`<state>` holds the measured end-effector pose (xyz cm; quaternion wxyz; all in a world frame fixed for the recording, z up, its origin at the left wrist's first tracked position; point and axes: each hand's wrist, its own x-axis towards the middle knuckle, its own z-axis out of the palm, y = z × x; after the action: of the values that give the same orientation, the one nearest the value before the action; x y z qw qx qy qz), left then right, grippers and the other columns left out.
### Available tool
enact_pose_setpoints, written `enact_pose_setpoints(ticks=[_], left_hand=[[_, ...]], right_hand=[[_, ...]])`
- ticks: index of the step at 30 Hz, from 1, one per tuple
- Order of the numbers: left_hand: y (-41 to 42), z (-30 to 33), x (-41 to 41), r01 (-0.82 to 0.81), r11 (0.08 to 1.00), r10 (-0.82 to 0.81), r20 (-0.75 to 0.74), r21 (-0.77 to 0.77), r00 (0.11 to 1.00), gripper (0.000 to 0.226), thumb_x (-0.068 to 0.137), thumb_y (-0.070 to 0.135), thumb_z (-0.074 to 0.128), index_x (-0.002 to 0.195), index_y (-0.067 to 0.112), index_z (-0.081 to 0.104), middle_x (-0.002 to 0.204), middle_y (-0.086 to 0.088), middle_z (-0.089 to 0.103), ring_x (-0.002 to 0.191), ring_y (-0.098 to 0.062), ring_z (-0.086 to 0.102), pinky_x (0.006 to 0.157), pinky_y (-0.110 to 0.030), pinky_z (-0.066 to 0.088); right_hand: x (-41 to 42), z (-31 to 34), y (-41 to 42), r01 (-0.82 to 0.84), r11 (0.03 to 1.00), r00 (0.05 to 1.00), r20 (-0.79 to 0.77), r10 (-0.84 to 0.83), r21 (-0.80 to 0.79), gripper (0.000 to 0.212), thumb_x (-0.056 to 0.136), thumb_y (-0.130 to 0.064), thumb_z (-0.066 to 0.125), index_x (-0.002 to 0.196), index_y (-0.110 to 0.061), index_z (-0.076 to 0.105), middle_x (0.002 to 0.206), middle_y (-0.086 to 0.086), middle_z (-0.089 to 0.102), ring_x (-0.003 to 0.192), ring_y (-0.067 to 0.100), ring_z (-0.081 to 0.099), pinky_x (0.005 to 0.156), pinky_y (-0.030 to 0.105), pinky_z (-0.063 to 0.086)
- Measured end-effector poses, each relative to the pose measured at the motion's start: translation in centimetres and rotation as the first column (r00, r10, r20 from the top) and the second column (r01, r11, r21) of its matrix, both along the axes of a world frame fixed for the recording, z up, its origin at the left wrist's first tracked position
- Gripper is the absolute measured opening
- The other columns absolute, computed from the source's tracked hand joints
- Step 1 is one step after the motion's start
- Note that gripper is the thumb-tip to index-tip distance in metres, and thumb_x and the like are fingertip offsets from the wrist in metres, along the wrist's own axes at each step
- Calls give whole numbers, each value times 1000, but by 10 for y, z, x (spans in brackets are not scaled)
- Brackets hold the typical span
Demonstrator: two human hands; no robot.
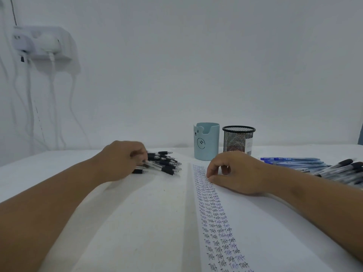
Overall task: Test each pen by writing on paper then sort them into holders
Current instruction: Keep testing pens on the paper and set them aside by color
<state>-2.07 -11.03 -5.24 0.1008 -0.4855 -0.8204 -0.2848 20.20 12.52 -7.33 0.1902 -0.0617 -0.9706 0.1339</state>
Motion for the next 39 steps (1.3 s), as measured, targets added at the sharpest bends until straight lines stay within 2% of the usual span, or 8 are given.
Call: enact_pose_setpoints(ticks=[4,7,13,19,28,32,35,39], left_hand=[[3,15,30,71,863,-267,332,501,905,4,91,14,72,88,16,73,79,-4,76,72,-10,71,62,-18,48],[8,23,41,-57,723,-415,499,688,761,19,75,32,80,84,17,73,79,0,75,80,-12,67,71,-24,45],[23,26,56,-304,544,-744,616,783,257,30,101,42,49,86,16,51,101,-5,78,97,-26,75,85,-39,56],[29,32,75,-513,430,-854,519,743,35,37,109,32,33,79,13,43,59,-2,36,44,-17,41,67,-36,48],[21,32,82,-521,377,-891,454,766,22,30,92,21,28,65,14,37,57,-1,23,43,-18,24,63,-29,39],[24,29,86,-494,370,-905,425,787,-2,34,96,23,28,66,13,39,56,-5,35,48,-23,45,78,-41,52],[28,25,93,-387,423,-889,458,820,-2,38,99,23,25,67,11,42,72,-17,64,78,-39,73,99,-52,48],[33,18,99,-212,537,-833,553,816,19,35,101,27,23,73,17,41,113,-18,74,122,-39,61,115,-50,31]], right_hand=[[1,0,-1,4,1000,1000,11,-4,-10,4,90,-41,69,91,-38,72,90,-28,67,80,4,57,68,12,45],[2,1,-1,11,1000,1000,12,-11,-18,4,89,-41,69,89,-38,71,89,-30,66,79,4,57,66,10,43],[2,1,-2,14,1000,1000,18,-13,-14,4,90,-42,68,90,-40,71,90,-29,67,80,4,57,69,14,46],[2,1,-3,22,1000,1000,22,-22,-2,3,90,-42,68,90,-41,71,91,-31,66,82,4,57,70,13,45],[2,1,-7,57,998,998,9,-57,26,3,90,-40,67,90,-40,71,89,-26,67,82,3,59,70,14,45],[4,13,-20,27,998,965,-261,-13,49,15,94,-39,61,96,-30,72,78,-14,66,73,6,59,68,22,47],[3,27,-39,-20,978,917,-385,101,210,39,87,-62,57,99,-29,75,65,-15,51,60,2,50,58,18,37],[-7,28,-48,-15,924,948,-288,134,381,35,88,-53,59,79,-21,73,55,-16,38,52,-1,39,51,30,37]])
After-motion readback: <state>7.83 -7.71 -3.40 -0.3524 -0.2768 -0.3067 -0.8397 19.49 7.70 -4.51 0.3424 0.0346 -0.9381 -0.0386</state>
